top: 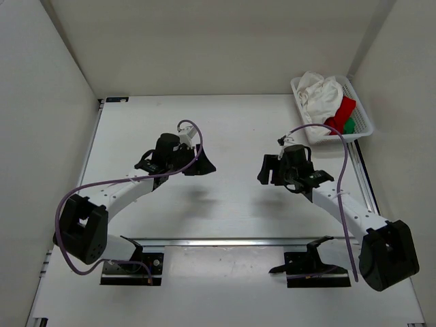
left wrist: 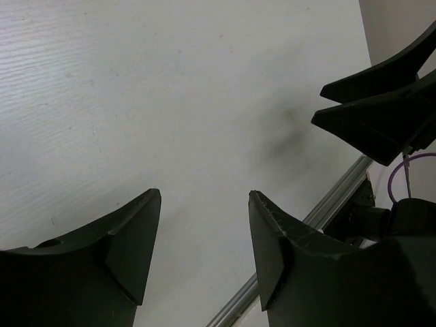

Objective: Fold and stack the t-shirts
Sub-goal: Grab crumpled tshirt from bin with the right arm

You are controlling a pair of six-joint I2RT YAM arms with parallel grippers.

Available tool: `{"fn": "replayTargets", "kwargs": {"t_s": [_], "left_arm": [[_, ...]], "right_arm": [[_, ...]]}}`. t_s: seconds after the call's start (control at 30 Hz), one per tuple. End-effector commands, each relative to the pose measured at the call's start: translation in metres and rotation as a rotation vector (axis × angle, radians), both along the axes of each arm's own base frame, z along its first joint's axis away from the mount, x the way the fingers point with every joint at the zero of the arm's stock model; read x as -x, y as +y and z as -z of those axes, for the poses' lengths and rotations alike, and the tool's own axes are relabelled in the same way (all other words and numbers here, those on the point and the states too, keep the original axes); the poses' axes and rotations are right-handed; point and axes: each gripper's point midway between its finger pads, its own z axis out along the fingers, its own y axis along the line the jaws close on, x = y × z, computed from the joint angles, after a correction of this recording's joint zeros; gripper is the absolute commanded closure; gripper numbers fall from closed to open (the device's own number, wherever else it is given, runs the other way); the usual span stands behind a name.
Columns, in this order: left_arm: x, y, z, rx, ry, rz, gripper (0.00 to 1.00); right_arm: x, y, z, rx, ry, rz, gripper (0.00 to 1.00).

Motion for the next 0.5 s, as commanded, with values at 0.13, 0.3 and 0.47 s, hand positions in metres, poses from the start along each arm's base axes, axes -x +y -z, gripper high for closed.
{"fn": "replayTargets", "kwargs": {"t_s": [0.13, 0.3, 0.47], "left_arm": [[0.011, -0.003, -0.02, 0.085, -0.085, 0.023, 0.35], [0.029, -0.021, -0.003, 0.036, -0.057, 0.053, 0.57], [0.068, -0.044, 0.019, -0.01, -0.043, 0.131, 0.63]], "right_arm": [[-0.014, 0.0, -0.027, -0.075, -0.073, -0.014, 0.51], [-0.047, -0.011, -0.049, -0.029, -0.101, 0.049, 0.94], [-0.114, -0.07, -0.069, 0.044, -0.134, 0.232, 1.0]]}}
